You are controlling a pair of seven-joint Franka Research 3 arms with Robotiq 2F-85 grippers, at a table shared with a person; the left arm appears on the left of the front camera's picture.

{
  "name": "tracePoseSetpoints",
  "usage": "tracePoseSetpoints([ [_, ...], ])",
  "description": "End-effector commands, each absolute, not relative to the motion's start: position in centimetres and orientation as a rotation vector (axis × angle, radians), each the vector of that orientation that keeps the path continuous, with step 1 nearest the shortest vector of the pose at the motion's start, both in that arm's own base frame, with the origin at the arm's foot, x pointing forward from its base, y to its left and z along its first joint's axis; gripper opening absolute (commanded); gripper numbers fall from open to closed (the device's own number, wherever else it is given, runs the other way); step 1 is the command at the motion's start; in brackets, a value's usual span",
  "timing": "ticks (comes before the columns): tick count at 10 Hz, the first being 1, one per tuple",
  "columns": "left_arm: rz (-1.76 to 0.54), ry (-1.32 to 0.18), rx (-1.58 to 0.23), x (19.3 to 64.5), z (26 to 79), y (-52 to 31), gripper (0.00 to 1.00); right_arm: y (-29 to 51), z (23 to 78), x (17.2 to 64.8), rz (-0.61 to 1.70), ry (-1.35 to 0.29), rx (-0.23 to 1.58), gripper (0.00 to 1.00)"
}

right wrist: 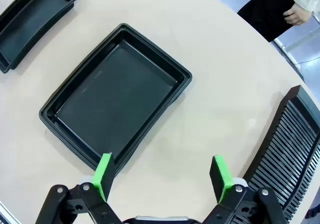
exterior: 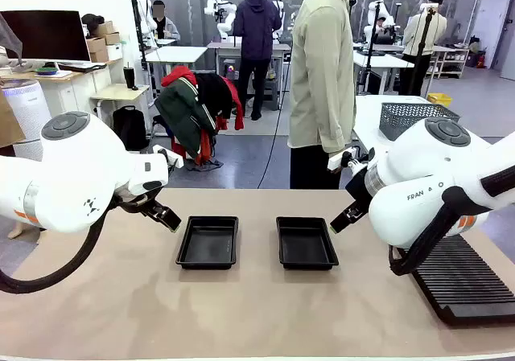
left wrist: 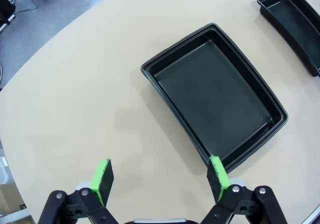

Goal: Inspect and transfer BCBs to ESD trays.
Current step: Pick up the Blank PCB from the PCB Rack and place it in the left ESD tray.

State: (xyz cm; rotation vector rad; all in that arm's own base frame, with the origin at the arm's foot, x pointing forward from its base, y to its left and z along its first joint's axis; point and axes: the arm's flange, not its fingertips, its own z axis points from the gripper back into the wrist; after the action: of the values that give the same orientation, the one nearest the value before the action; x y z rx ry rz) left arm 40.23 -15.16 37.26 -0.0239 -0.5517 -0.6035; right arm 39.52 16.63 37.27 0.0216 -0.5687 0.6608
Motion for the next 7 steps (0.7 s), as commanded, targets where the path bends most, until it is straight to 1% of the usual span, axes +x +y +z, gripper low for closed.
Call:
tracePoseSetpoints([
  [1,-0.603,-0.552,-0.024,40.23,37.25,-15.16,1.0,16.63,37.27,39.52,0.661,-0.569,0.022,1.0],
  [7,-0.603,-0.552,-0.024,40.23,37.25,-15.16,1.0,16.63,37.27,39.52,0.661,-0.569,0.022,1.0],
])
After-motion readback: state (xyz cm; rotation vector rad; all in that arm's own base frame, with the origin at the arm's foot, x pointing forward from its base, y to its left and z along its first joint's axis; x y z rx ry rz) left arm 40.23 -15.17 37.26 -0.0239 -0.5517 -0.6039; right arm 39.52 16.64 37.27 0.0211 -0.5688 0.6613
